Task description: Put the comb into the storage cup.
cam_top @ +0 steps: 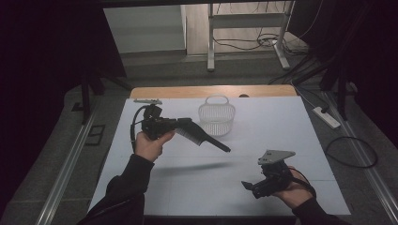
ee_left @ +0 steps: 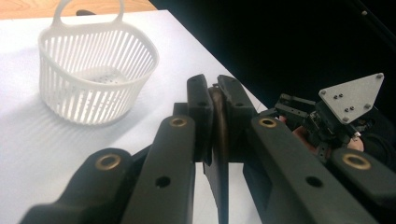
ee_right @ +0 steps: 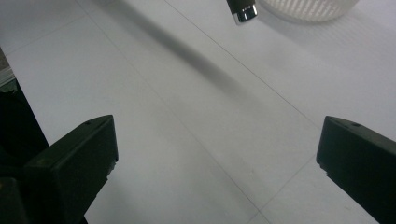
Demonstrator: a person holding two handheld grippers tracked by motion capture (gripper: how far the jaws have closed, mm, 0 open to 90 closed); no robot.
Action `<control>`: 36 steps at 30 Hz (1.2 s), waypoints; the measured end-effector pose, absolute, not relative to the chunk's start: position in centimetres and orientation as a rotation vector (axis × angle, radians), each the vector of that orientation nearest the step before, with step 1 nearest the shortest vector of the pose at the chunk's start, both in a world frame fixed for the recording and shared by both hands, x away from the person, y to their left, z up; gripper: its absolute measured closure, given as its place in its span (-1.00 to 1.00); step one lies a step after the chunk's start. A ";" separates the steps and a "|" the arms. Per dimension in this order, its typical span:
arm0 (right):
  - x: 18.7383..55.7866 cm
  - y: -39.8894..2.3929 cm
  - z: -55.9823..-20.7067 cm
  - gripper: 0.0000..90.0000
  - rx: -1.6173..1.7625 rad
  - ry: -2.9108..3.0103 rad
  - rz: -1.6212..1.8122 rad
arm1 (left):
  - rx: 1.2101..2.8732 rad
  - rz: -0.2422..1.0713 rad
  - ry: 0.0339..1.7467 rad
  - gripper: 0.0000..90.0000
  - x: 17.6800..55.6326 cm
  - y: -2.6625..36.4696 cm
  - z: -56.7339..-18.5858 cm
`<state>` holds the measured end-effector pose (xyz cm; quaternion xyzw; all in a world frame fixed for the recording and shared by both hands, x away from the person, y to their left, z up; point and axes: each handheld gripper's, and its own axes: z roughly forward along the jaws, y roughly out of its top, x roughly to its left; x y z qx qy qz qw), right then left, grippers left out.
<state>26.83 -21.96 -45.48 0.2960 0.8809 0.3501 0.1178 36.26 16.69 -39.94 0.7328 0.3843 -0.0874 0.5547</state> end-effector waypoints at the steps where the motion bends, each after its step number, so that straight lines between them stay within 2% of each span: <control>1: 26.8 -22.1 -45.5 -1.00 0.873 2.575 1.023 | 1.733 -0.200 0.910 0.86 36.4 16.7 -39.9; 36: 25.5 -26.6 -45.7 -1.00 1.075 2.493 0.941 | 1.716 -0.141 0.965 0.86 39.4 18.3 -36.4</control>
